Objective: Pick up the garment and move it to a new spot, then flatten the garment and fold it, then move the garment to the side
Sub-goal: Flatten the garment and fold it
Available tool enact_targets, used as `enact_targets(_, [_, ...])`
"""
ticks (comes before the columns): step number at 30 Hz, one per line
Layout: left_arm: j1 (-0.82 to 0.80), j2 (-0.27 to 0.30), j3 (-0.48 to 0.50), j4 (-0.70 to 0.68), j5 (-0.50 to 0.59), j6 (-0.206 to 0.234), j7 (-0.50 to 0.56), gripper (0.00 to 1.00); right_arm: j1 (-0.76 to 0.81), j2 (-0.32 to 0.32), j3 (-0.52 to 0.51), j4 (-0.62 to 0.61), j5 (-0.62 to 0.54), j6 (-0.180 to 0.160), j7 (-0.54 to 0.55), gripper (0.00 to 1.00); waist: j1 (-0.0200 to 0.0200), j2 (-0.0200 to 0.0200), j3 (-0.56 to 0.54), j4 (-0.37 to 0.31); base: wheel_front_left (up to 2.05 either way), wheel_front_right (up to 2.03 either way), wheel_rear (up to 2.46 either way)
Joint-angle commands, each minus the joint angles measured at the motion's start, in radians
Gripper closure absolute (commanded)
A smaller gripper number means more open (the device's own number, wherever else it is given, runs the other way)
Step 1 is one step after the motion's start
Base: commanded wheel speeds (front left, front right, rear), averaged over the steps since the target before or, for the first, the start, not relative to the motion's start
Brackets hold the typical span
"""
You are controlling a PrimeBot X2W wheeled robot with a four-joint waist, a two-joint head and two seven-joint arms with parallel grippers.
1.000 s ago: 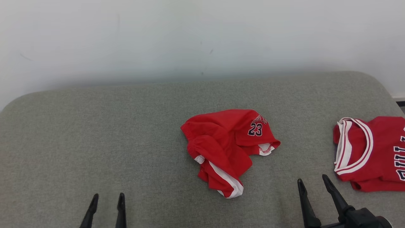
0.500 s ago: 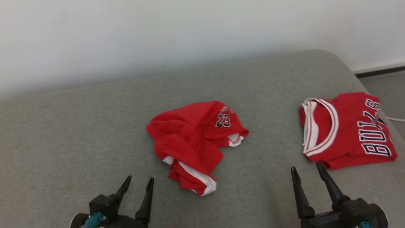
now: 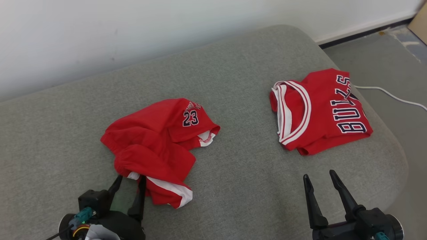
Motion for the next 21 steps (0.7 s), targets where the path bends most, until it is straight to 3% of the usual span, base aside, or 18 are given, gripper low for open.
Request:
enact_targets(1, [-0.014,0.010,0.000,0.003,-0.011,0.002,-0.007,0.00,-0.011,0.007,0.002,0.002,0.004,-0.003,-0.004,0.00,-0.0001,-0.0001,0.028,-0.030,0.00,0.00,0.00])
enact_targets(8, [-0.016,0.028,-0.008,-0.041,-0.021,0.002,-0.011,0.00,-0.015,0.010,0.000,-0.003,0.002,-0.003,-0.005,0.00,-0.0001,-0.0001,0.033,-0.037,0.00,0.00,0.00])
enact_targets(11, [-0.004,0.030,-0.006,-0.072,-0.019,0.002,-0.010,1.00,-0.013,0.011,-0.002,-0.006,0.000,-0.003,-0.005,0.00,-0.0001,-0.0001,0.031,-0.036,0.00,0.00,0.00])
enact_targets(21, [-0.002,-0.006,-0.044,-0.173,-0.099,0.002,-0.004,1.00,-0.004,0.013,-0.003,-0.005,-0.010,-0.003,-0.005,0.00,-0.0001,-0.0001,0.006,-0.017,0.00,0.00,0.00])
